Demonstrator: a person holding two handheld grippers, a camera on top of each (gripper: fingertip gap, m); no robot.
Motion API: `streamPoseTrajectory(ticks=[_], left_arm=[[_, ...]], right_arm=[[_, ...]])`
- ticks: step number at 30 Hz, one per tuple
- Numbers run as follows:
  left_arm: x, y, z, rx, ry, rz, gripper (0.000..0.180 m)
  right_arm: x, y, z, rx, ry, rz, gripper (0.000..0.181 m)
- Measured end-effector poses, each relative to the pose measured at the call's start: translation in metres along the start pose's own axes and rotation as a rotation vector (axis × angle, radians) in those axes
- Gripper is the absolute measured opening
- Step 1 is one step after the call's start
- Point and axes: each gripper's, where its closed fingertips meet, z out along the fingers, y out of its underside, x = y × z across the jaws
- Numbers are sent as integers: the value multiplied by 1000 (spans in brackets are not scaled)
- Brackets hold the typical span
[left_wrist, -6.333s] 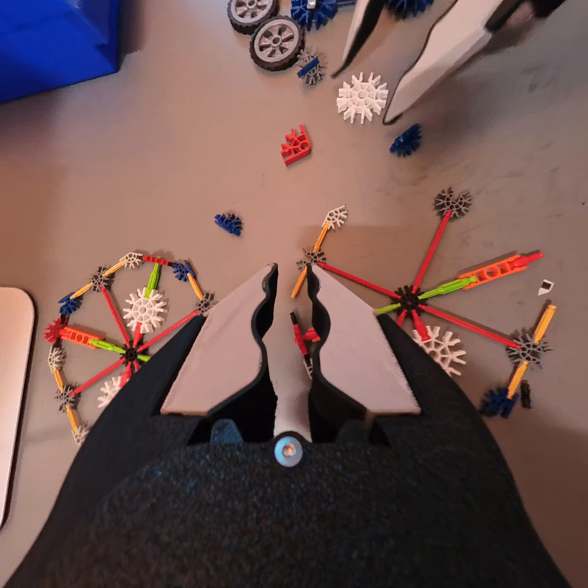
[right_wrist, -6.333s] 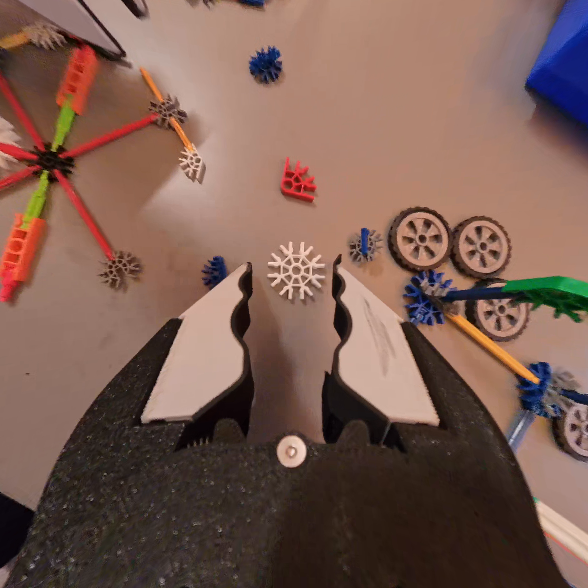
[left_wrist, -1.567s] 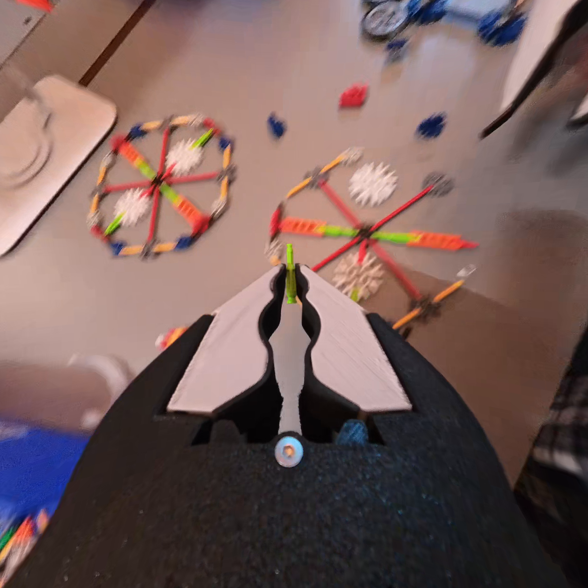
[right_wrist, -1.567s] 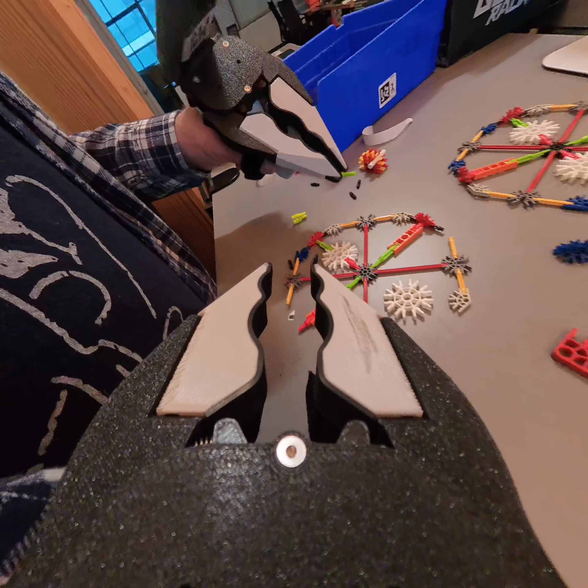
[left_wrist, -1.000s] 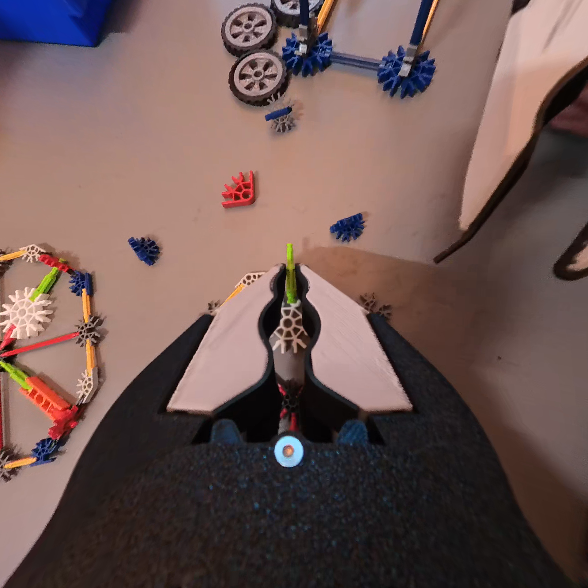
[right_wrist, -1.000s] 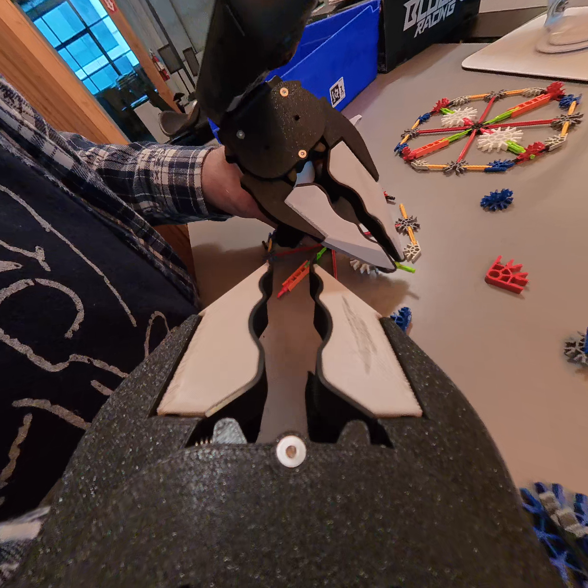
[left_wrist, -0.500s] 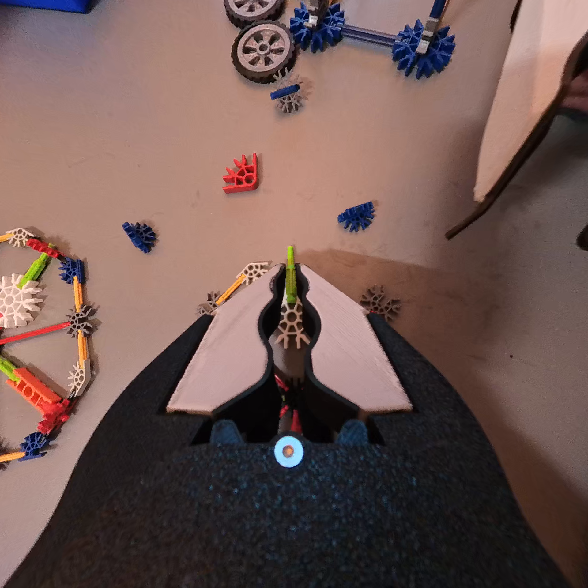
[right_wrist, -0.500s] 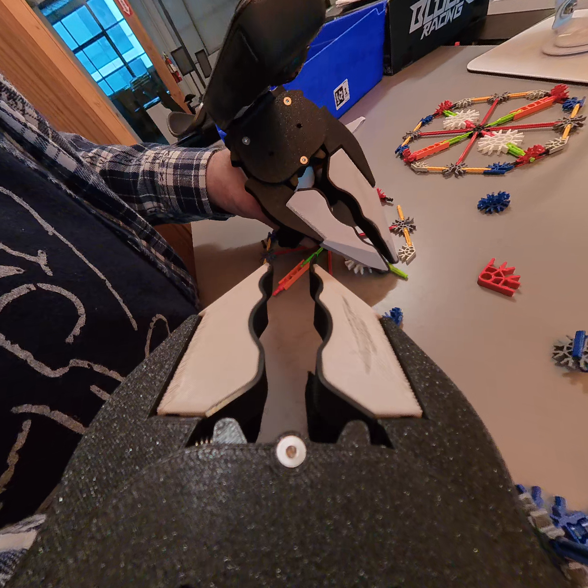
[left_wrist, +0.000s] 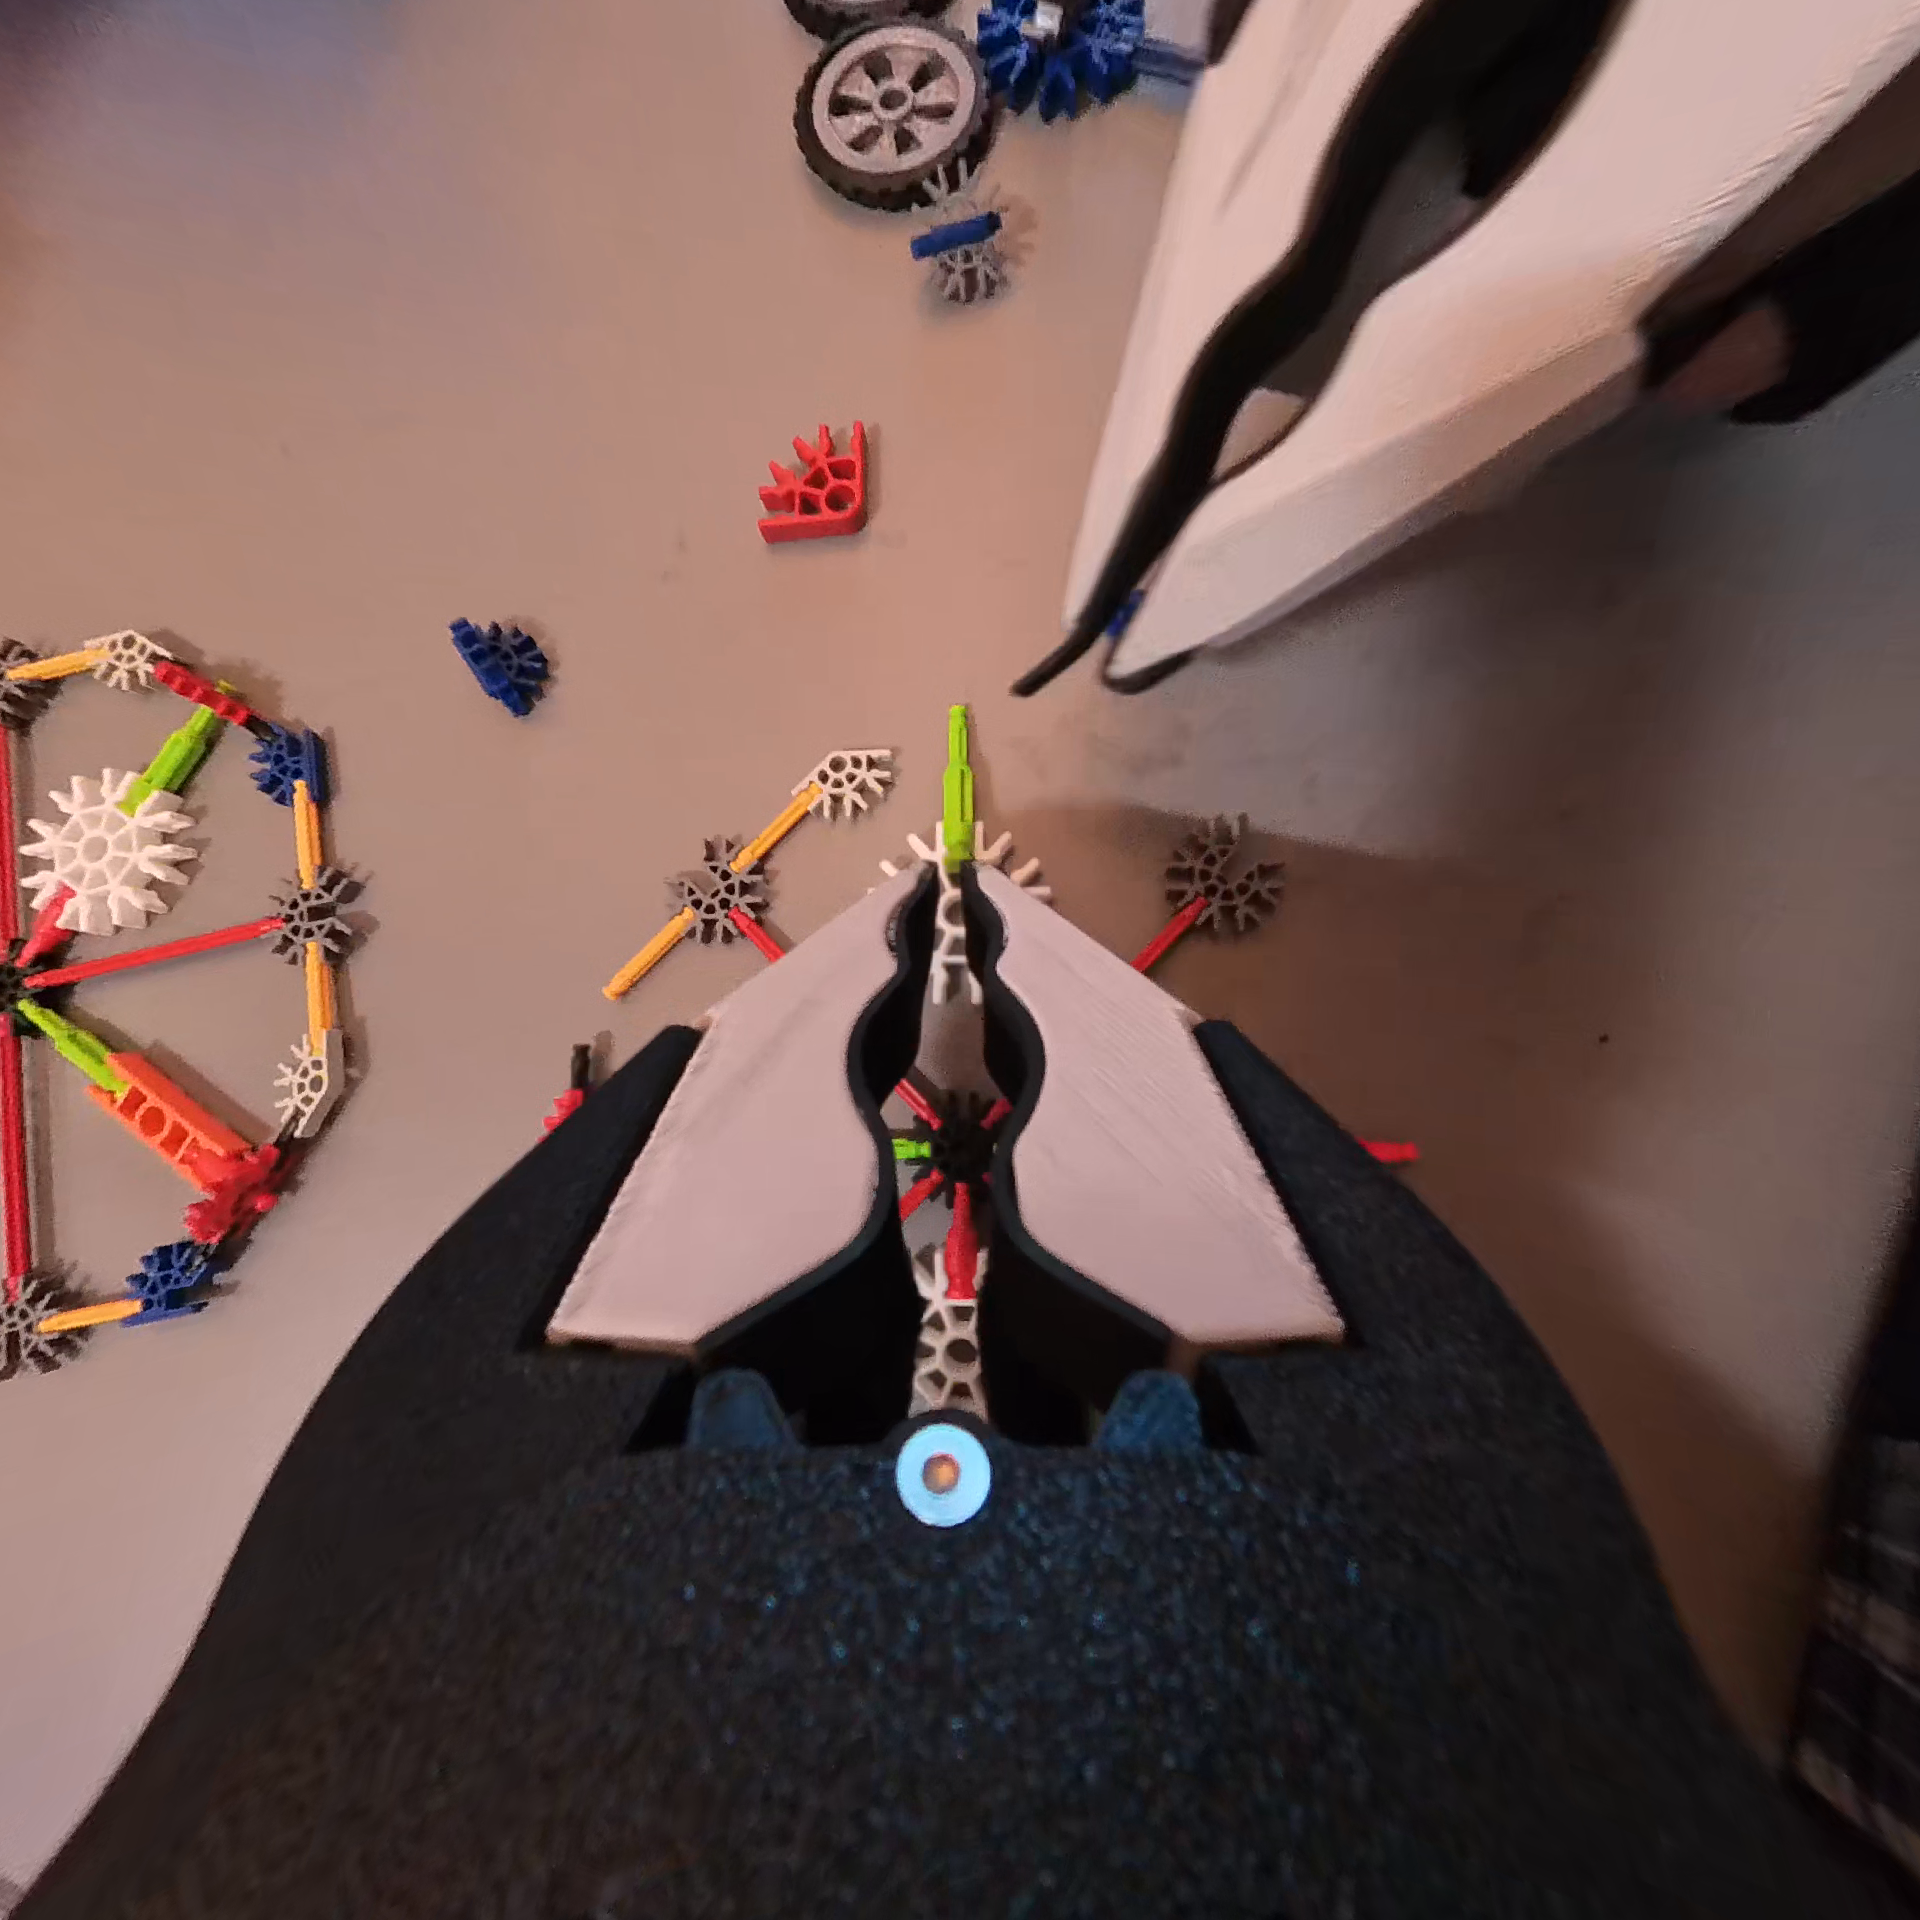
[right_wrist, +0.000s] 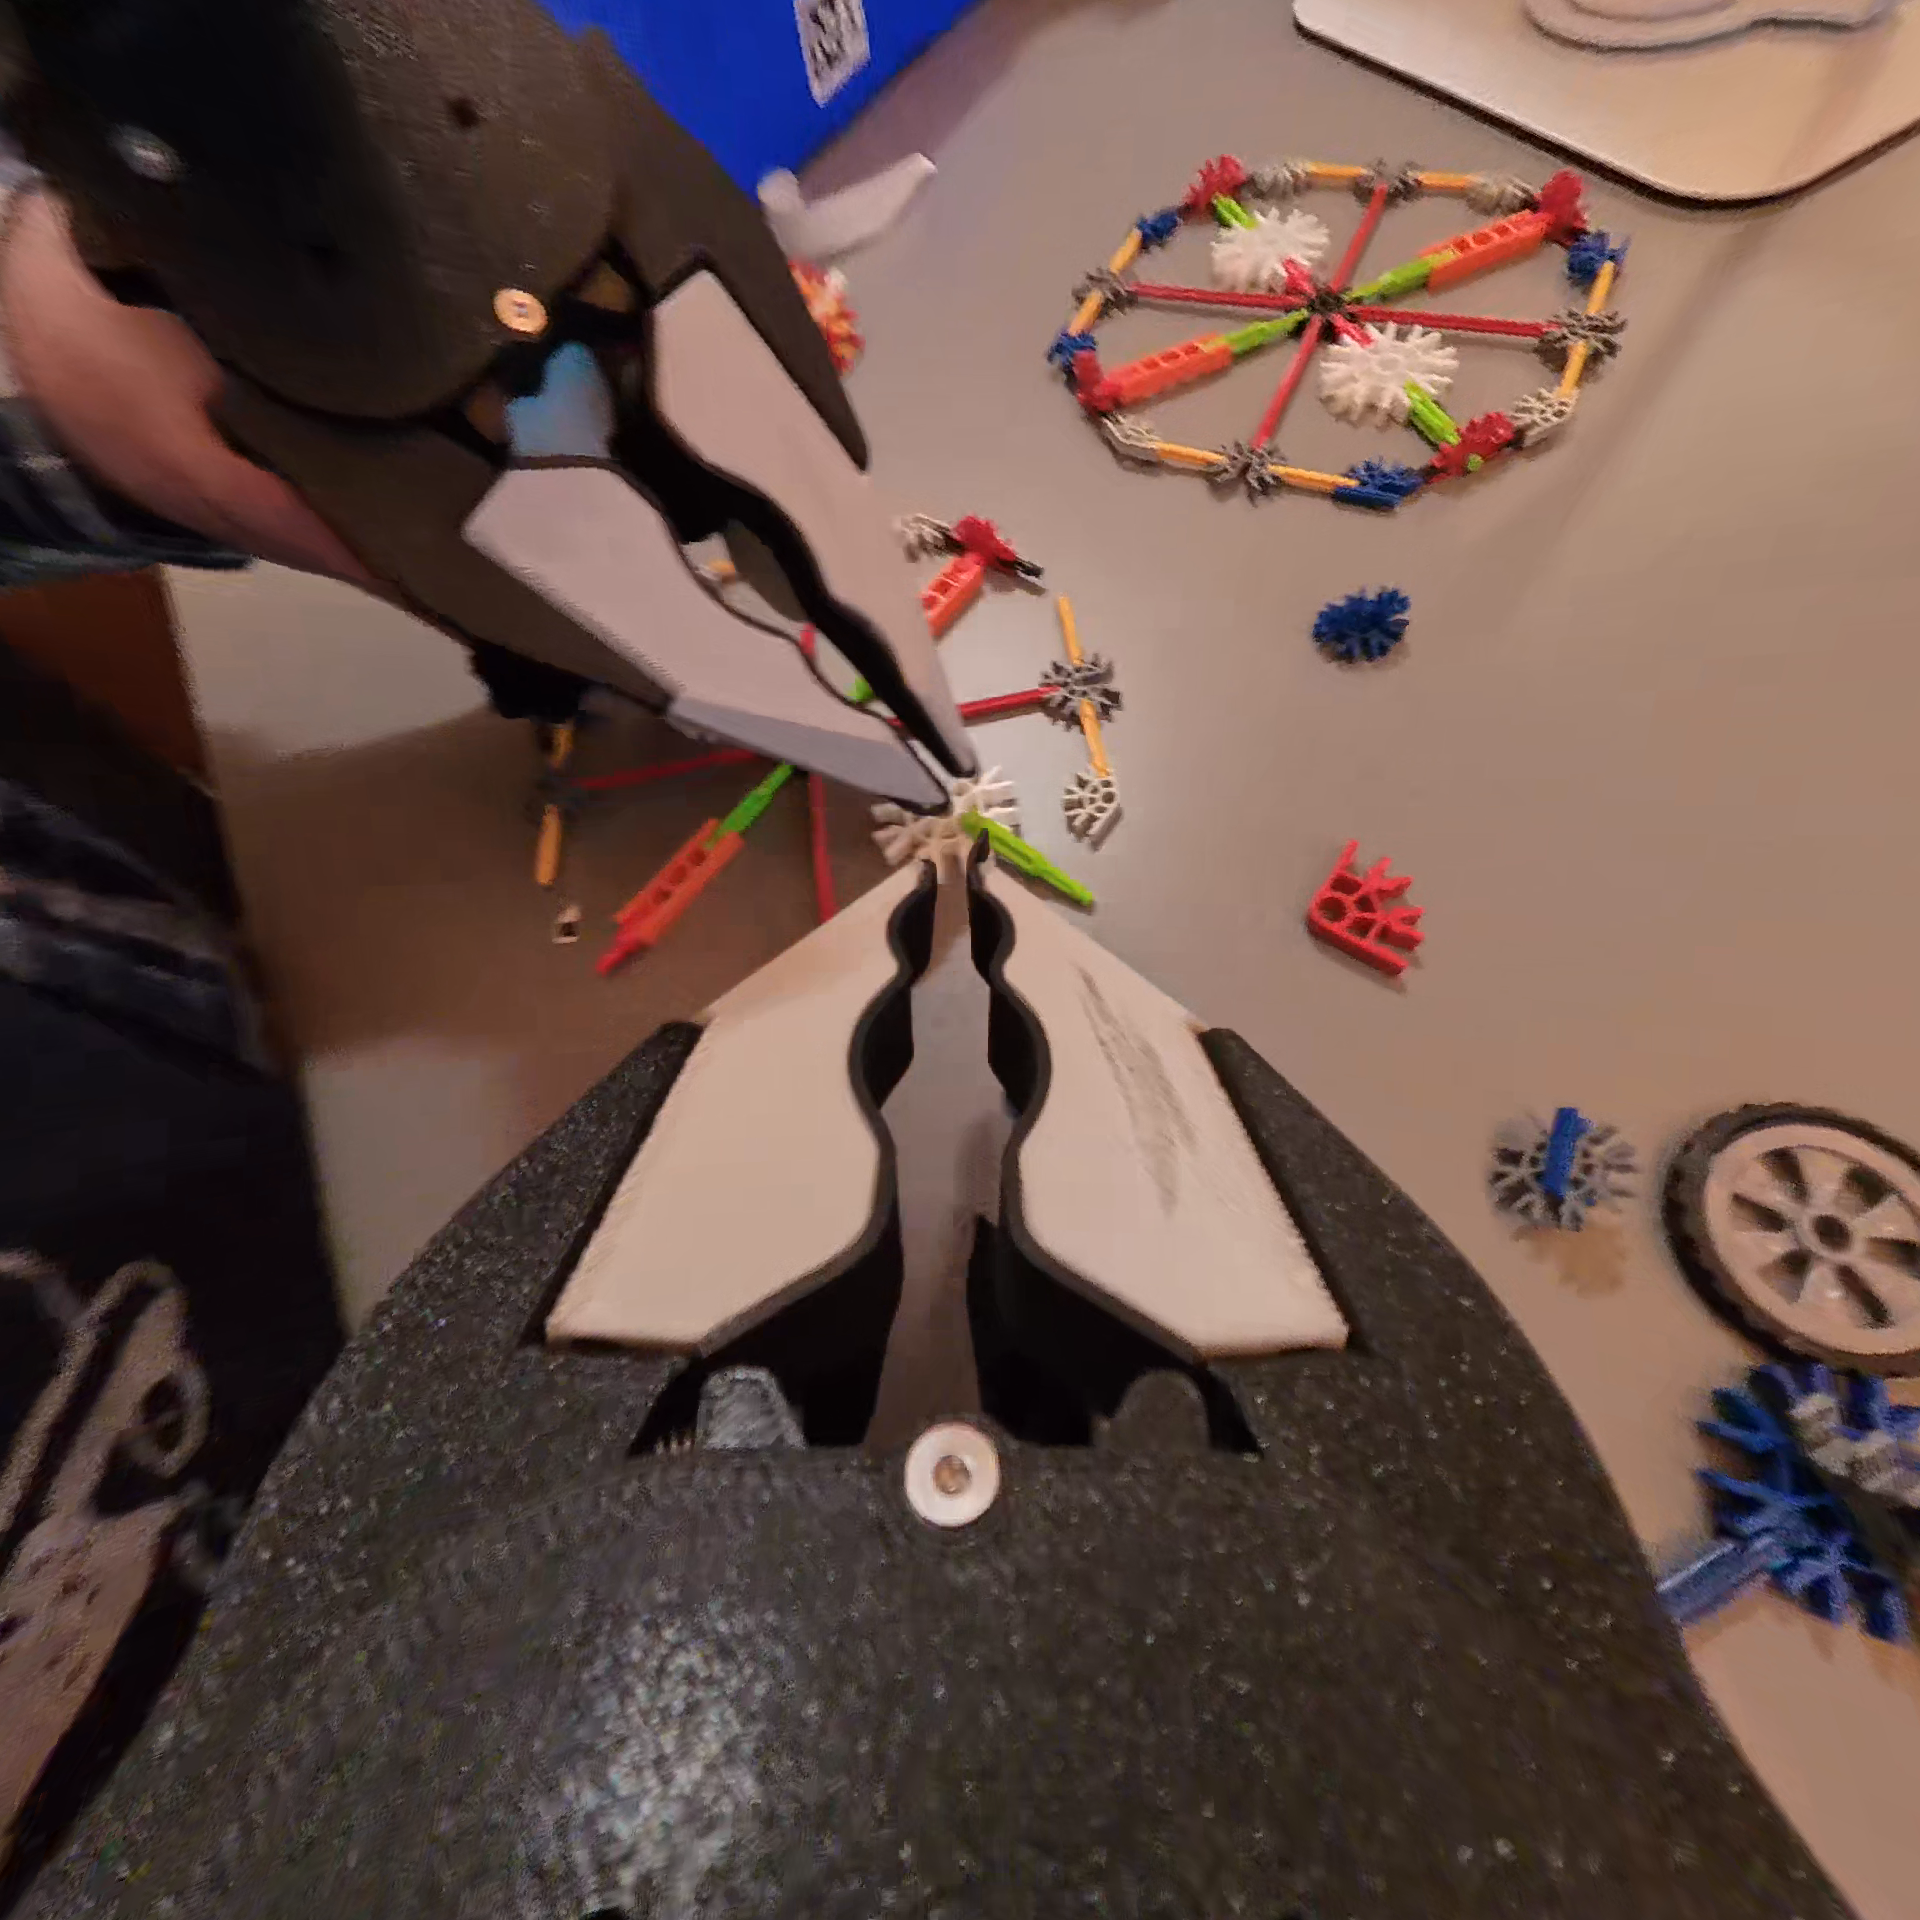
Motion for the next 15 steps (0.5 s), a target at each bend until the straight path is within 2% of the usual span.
streamPoseTrajectory(ticks=[11,15], left_arm=[[2,5,6,-12,2,20,0],[3,4,7,-12,-1,27,0]], right_arm=[[14,10,44,-214,83,-123,0],[14,12,45,-232,75,-144,0]])
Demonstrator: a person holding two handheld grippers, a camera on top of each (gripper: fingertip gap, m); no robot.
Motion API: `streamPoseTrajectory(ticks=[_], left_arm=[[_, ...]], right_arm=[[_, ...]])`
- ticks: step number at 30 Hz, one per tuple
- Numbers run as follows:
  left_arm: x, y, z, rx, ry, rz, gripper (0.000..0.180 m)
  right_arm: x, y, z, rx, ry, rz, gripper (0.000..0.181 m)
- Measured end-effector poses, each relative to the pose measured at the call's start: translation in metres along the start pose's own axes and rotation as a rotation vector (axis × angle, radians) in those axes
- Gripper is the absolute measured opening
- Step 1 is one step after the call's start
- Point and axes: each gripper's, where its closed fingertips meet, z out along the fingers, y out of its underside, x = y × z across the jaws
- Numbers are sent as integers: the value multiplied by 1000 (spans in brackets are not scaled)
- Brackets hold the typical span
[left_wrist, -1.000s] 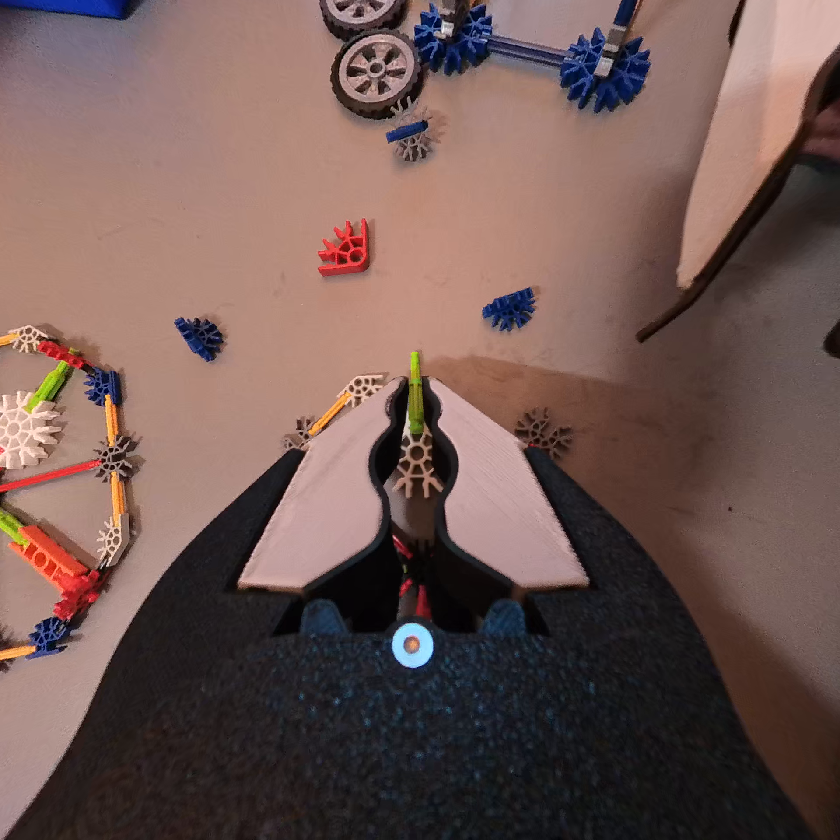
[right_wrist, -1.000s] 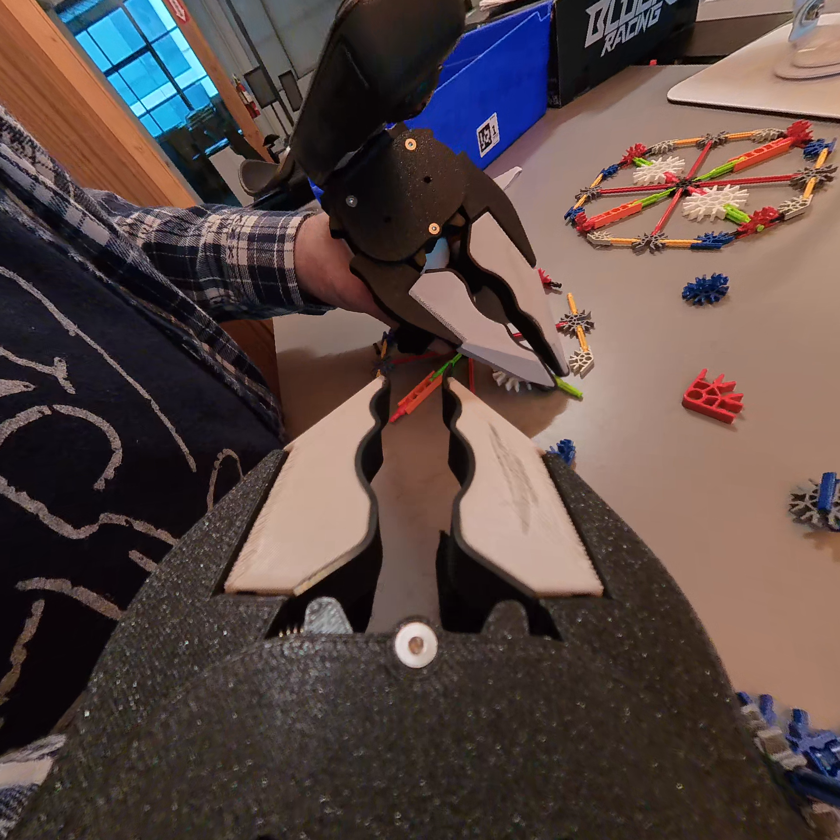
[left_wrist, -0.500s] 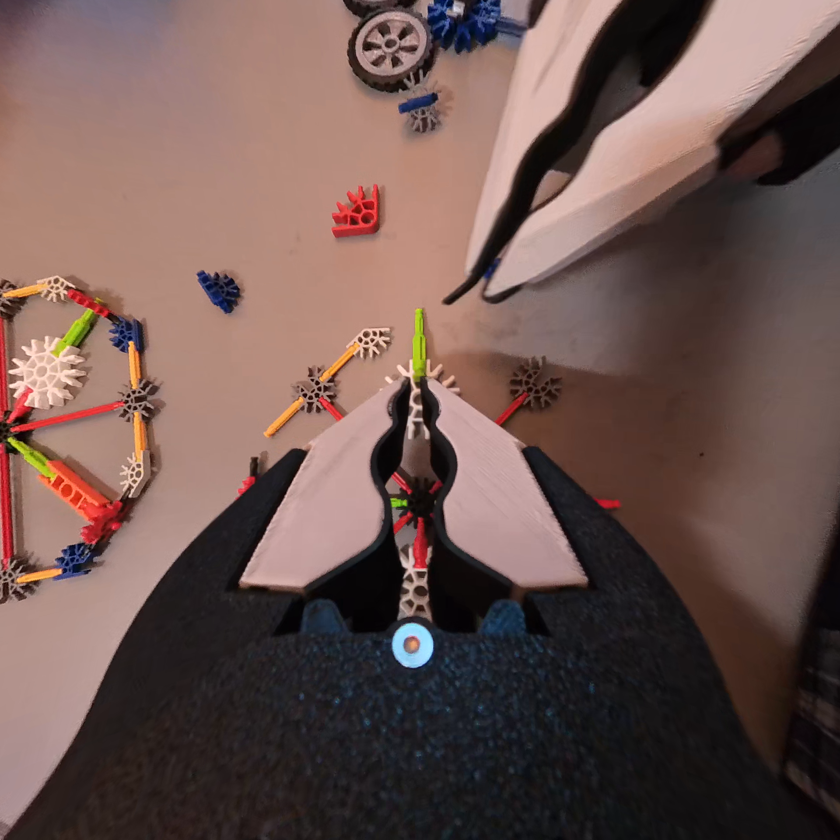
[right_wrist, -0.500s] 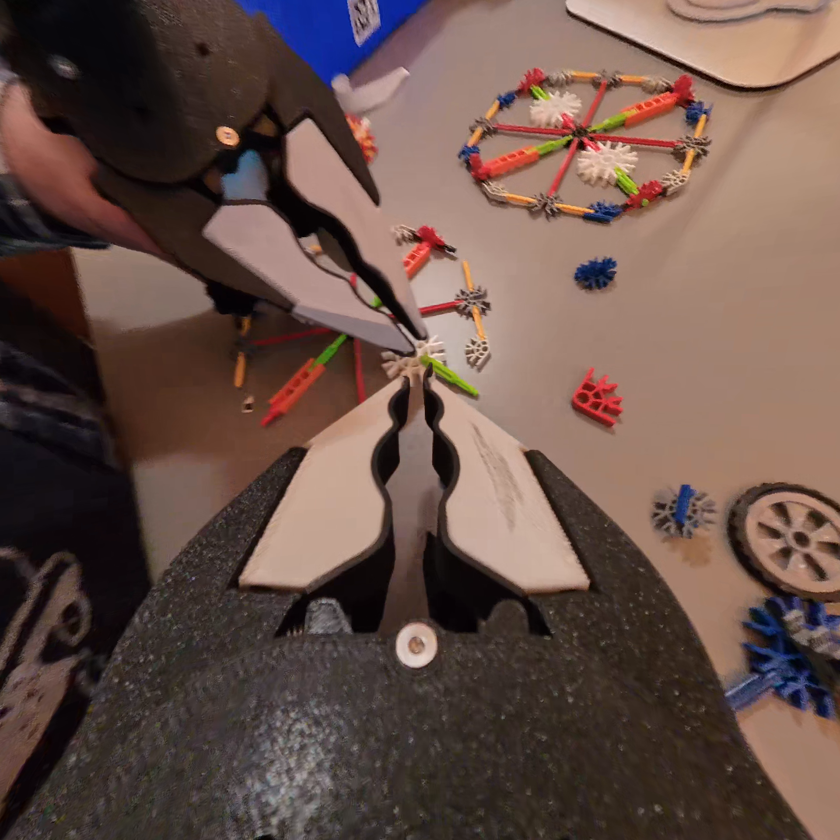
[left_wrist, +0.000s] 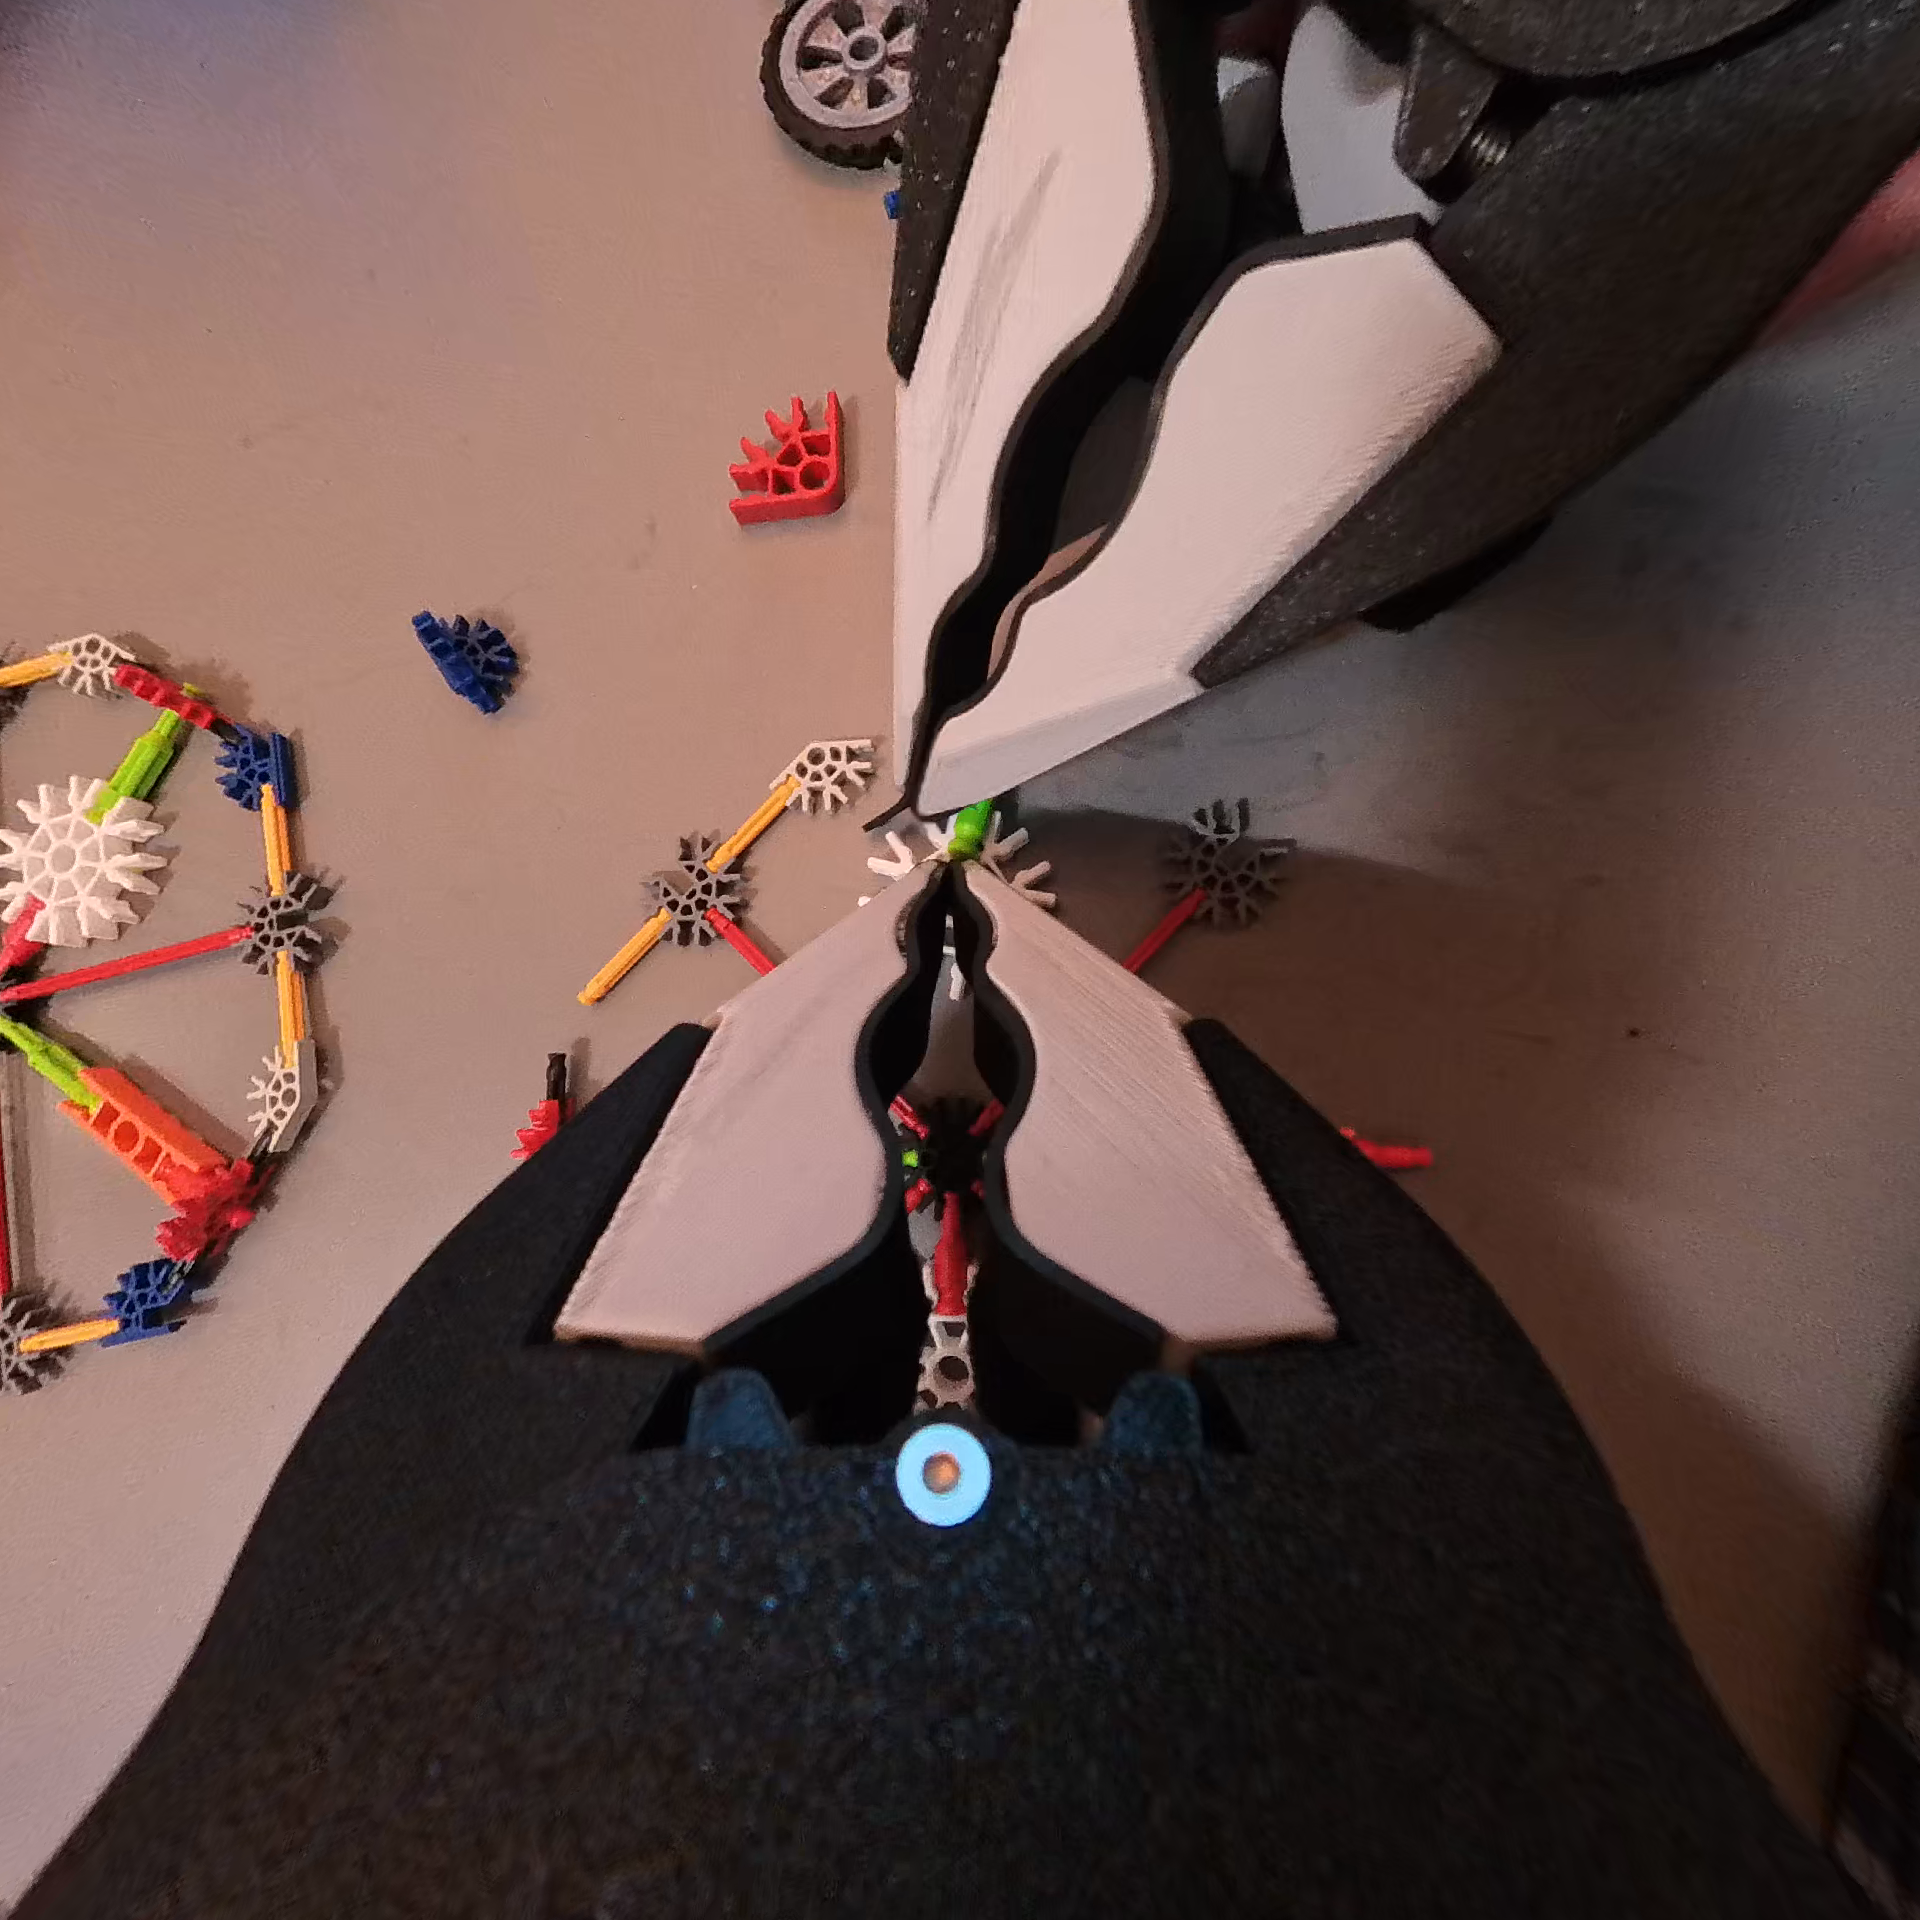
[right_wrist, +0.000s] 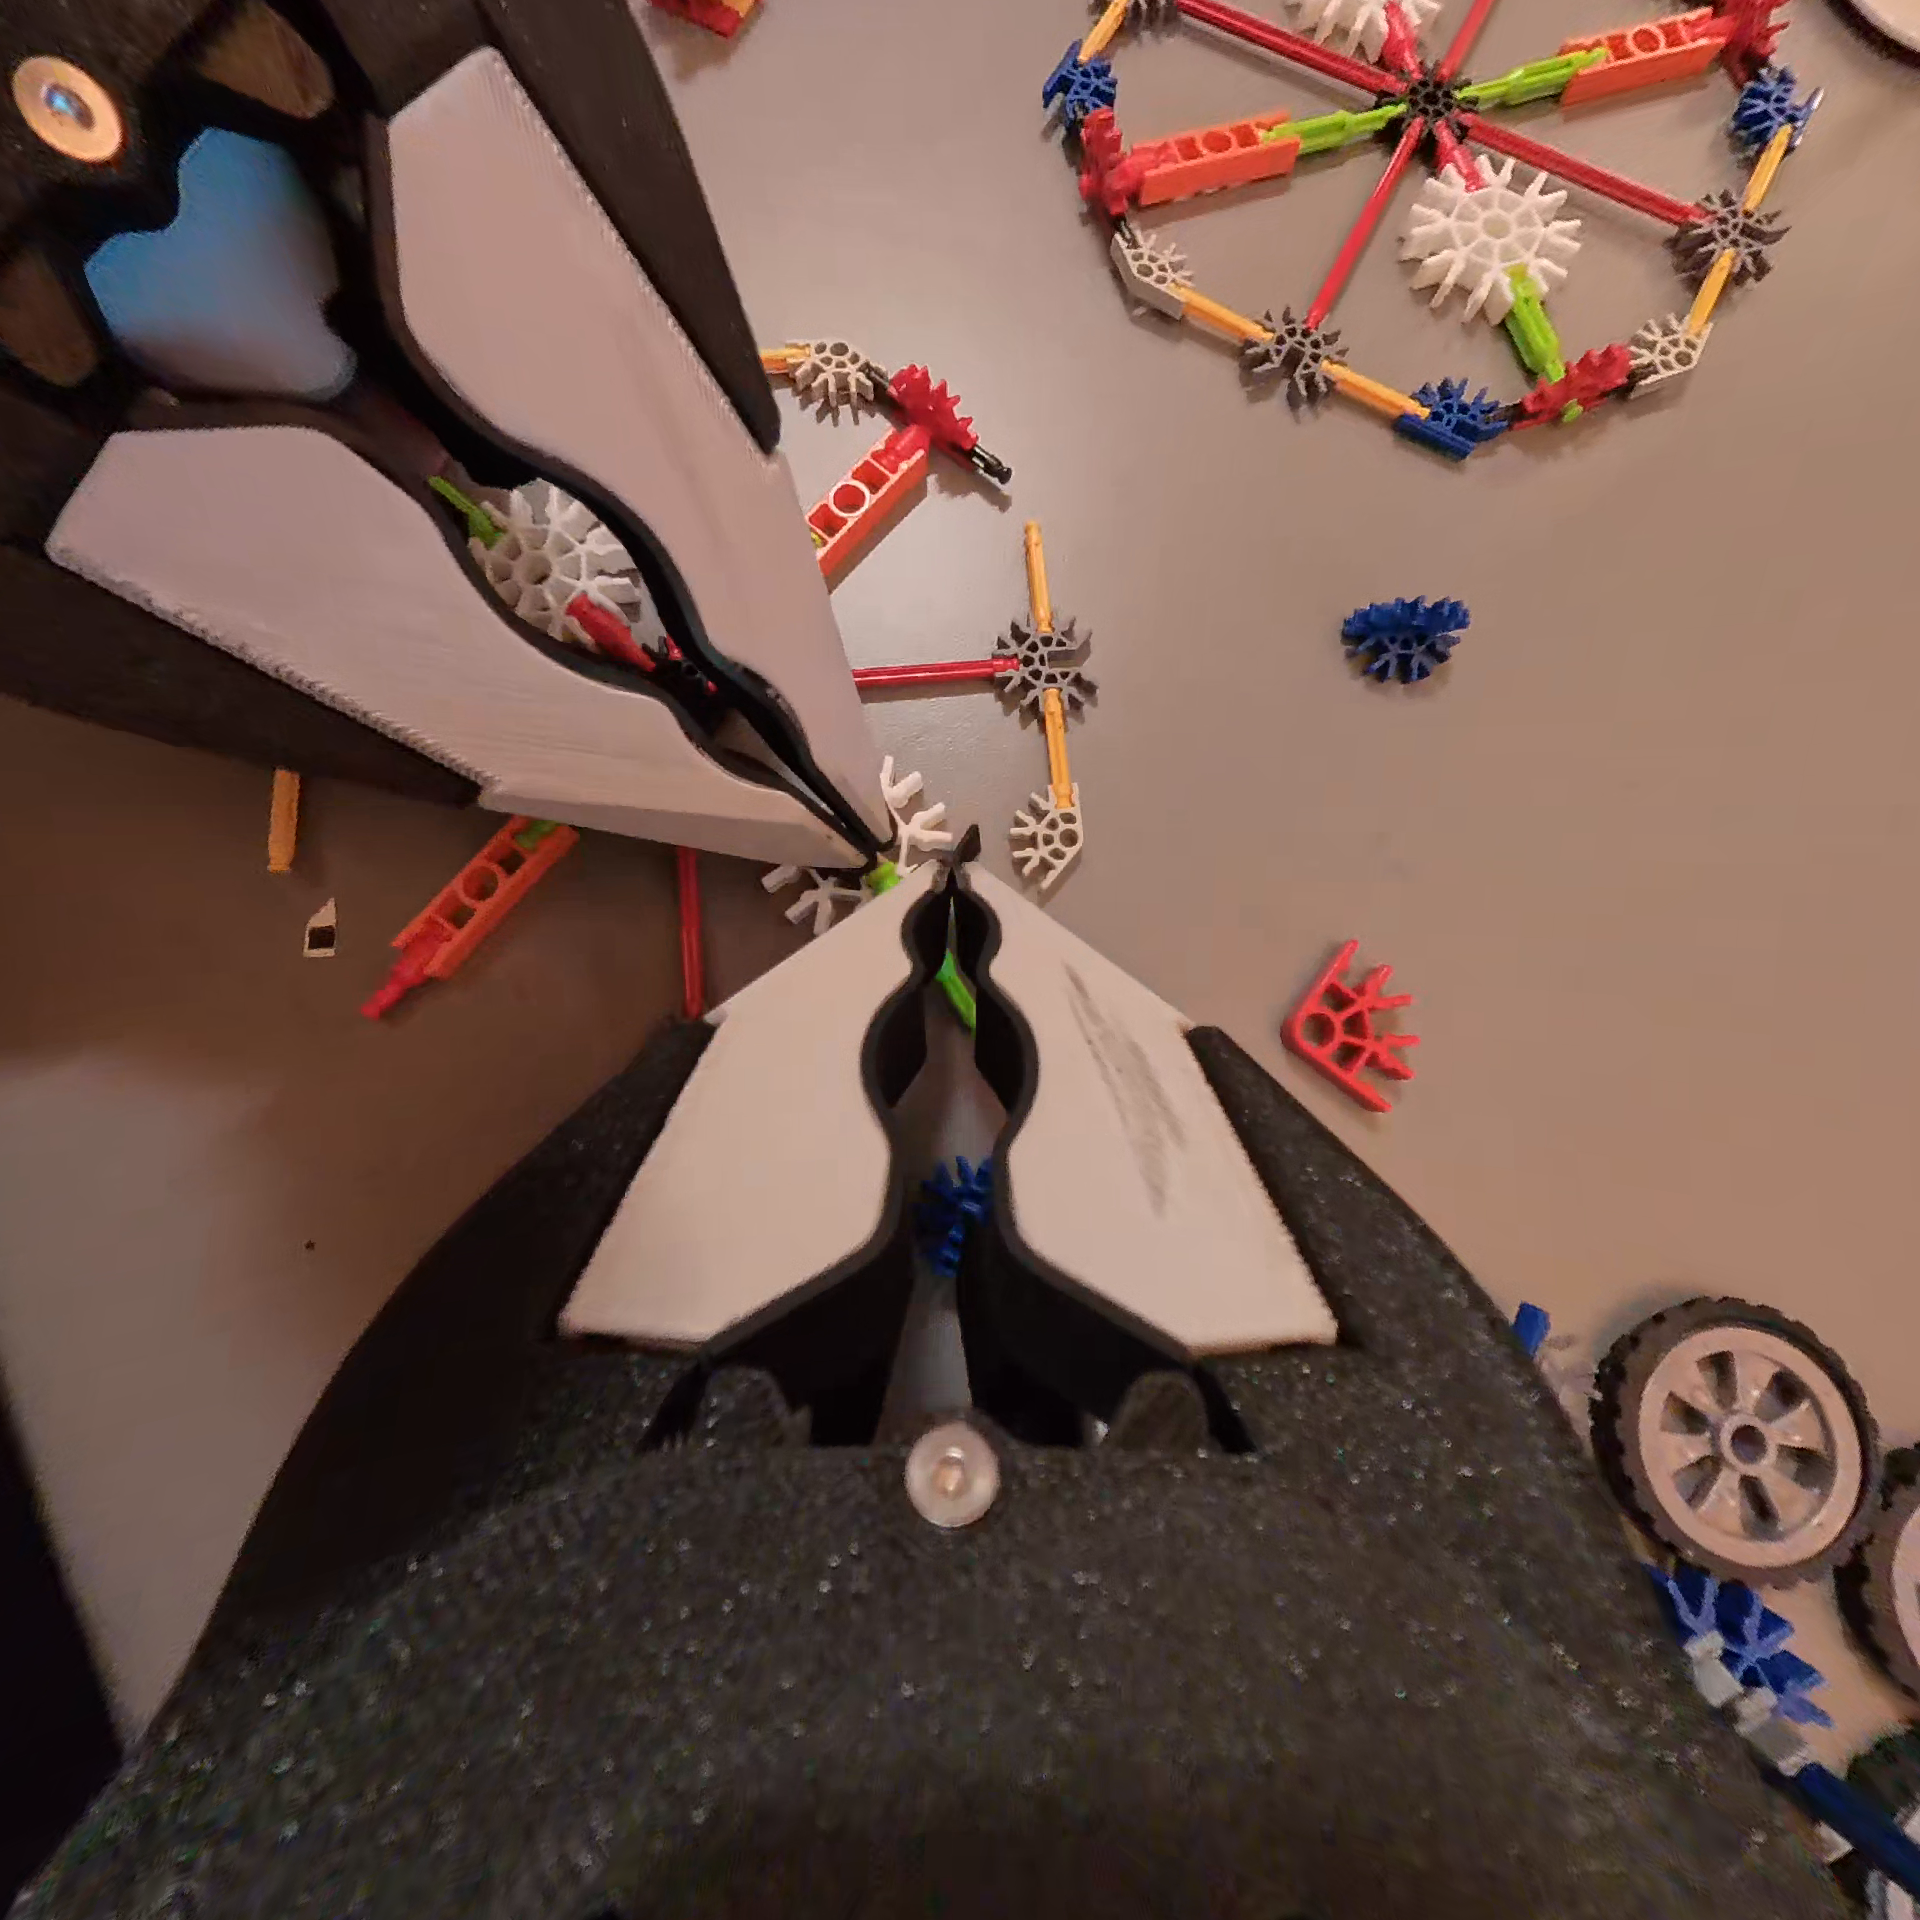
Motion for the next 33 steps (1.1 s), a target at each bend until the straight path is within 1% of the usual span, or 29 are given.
streamPoseTrajectory(ticks=[6,12,18,26,33], left_arm=[[2,0,-1,2,7,0,0],[2,0,0,3,9,-3,0],[2,0,0,6,11,0,0],[2,1,1,9,21,-10,0],[3,1,0,16,46,-13,0]], right_arm=[[5,1,-7,16,11,9,0],[-7,-8,-12,49,-39,10,0],[-12,2,-6,-10,-50,11,0],[-14,3,-3,-64,-107,84,0],[-15,5,-2,-177,-105,11,0]])
